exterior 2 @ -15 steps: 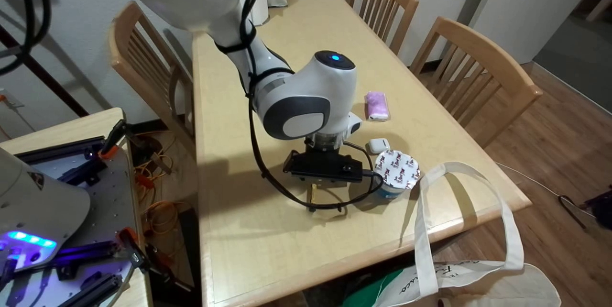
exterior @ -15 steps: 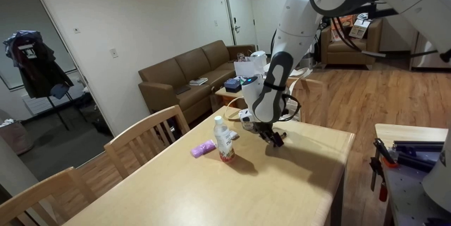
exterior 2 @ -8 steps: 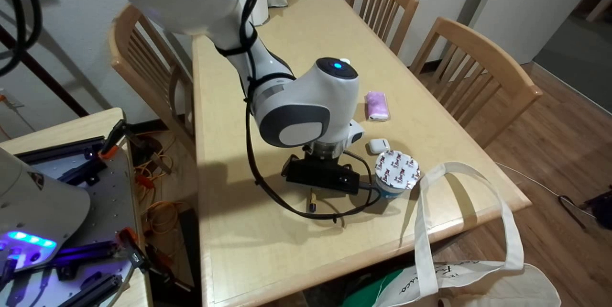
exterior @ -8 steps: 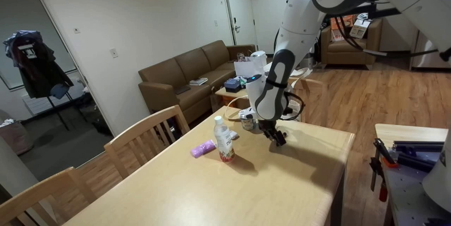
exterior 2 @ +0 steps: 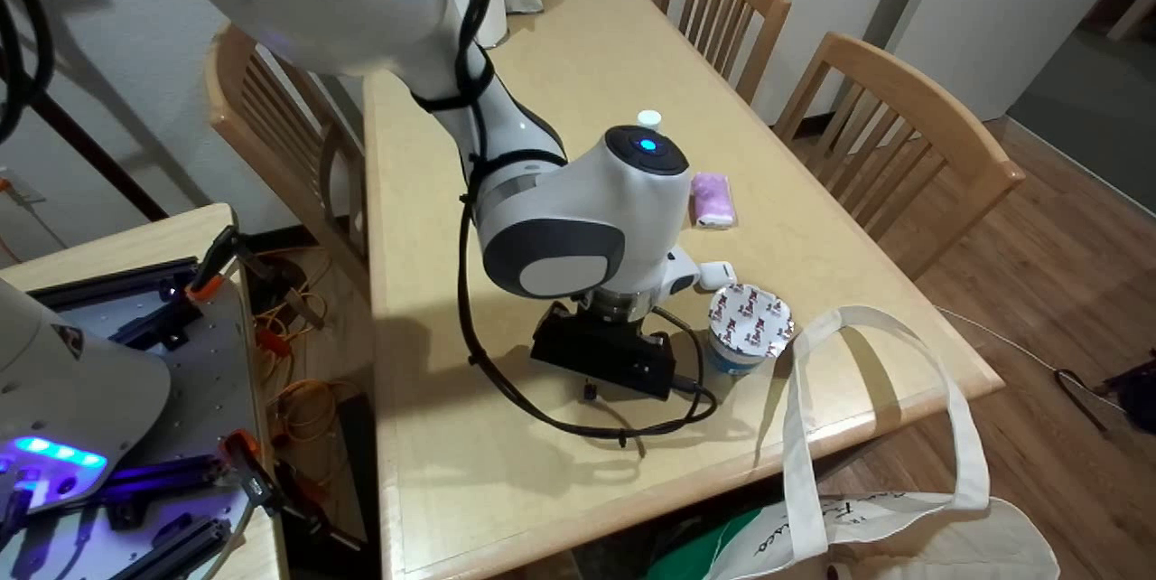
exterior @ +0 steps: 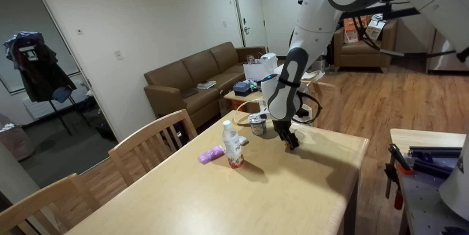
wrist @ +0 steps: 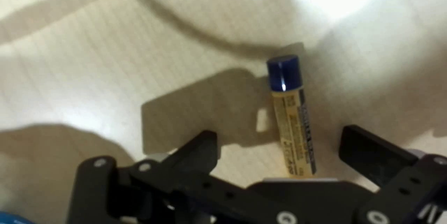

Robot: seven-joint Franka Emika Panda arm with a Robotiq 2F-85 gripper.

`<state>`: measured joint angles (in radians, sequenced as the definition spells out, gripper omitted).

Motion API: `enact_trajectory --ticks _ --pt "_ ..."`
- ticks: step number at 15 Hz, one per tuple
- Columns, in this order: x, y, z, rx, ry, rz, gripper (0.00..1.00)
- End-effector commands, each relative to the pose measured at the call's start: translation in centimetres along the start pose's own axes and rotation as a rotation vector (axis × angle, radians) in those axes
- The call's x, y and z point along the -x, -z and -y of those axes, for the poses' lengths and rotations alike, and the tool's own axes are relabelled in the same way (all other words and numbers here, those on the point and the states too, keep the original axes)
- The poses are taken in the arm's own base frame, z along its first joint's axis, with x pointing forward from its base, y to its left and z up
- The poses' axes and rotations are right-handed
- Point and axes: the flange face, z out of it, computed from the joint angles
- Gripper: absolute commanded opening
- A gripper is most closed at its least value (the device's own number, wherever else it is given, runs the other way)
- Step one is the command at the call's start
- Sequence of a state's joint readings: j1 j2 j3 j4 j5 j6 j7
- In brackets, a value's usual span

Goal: Put the marker in the bag

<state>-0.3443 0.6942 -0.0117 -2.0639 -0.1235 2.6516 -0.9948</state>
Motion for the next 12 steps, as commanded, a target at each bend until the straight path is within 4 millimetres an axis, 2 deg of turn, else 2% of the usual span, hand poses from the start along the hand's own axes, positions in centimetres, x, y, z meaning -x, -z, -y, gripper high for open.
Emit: enact_trajectory --ticks 1,5,6,8,12 --pt "1.7 0.9 0.3 -0.016 -0.052 -0.038 1.00" --pt "1.9 1.3 0.2 -0.027 -0.053 -0.035 0.99" --pt "2.0 1.4 0.2 -0.026 -0.053 -0.036 0.75" --pt "1.9 1.6 0.2 -0.024 -0.051 -0.036 0.71" --pt "1.8 2.2 0.4 -0.021 -0.044 -0.032 0.43"
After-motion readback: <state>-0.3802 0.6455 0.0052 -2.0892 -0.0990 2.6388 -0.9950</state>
